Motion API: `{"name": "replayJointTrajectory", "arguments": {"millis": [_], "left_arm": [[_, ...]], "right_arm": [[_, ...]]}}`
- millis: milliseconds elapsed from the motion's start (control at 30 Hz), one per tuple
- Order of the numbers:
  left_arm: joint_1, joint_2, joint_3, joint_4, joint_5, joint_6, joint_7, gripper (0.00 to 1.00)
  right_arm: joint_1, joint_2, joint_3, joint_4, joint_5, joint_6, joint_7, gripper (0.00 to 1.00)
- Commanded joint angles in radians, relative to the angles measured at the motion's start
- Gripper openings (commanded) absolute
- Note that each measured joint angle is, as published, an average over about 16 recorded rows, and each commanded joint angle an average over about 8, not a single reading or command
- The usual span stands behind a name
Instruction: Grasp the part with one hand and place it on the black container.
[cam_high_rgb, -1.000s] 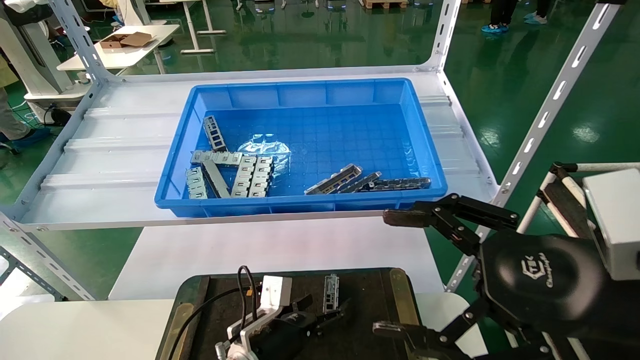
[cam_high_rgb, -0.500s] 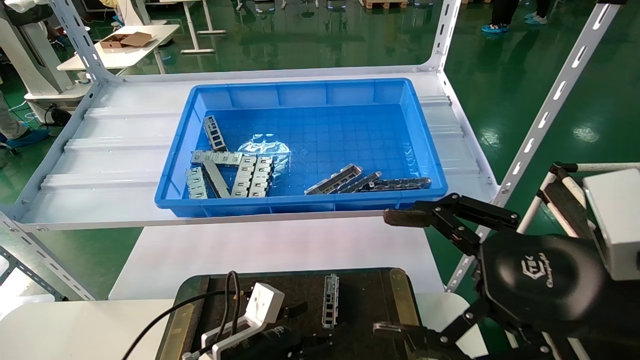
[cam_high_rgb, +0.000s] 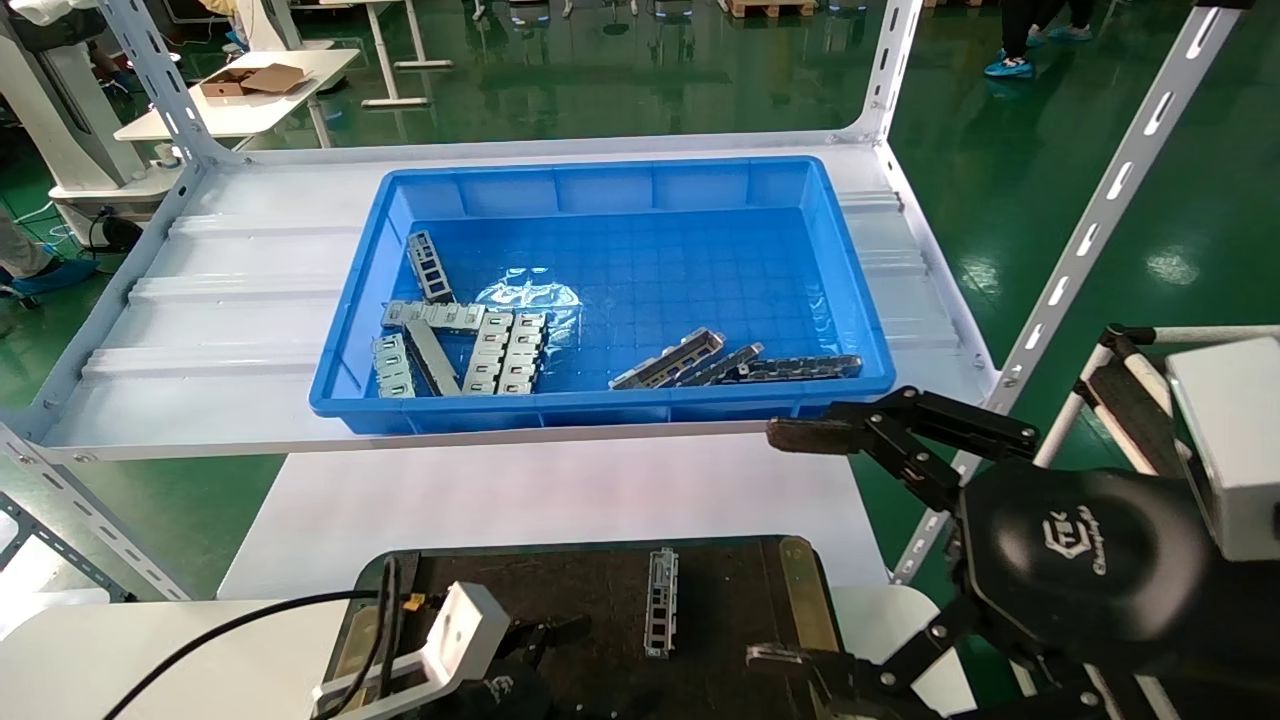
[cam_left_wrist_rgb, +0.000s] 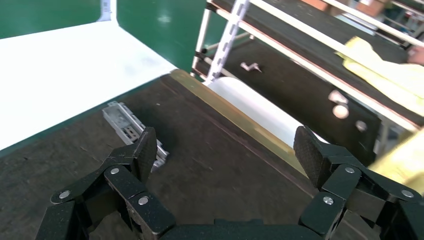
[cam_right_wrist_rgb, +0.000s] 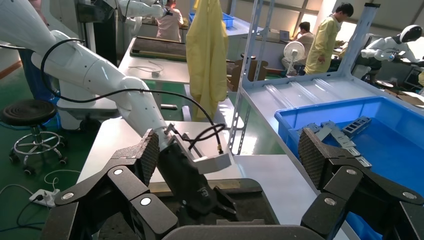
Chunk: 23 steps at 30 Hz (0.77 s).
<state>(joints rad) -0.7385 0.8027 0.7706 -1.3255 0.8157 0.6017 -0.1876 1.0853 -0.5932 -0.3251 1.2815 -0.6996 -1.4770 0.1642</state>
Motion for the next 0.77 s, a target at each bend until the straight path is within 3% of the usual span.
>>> {"name": "replayJointTrajectory", "arguments": {"millis": [33, 433, 767], "left_arm": [[0.012, -0.017, -0.019, 0.002, -0.017, 0.045, 0.032, 1.0], [0.026, -0.114, -0.063, -0.012, -0.085, 0.251, 0.101, 1.0], [0.02, -0.157, -0.078, -0.017, -0.11, 0.324, 0.112, 1.0]], "right_arm": [[0.0, 0.0, 0.0, 0.0, 0.0, 0.0, 0.0, 1.0], [0.0, 0.0, 0.0, 0.0, 0.0, 0.0, 0.0, 1.0], [0.0, 0.0, -0.001, 0.0, 0.0, 0.0, 0.0, 1.0]]}}
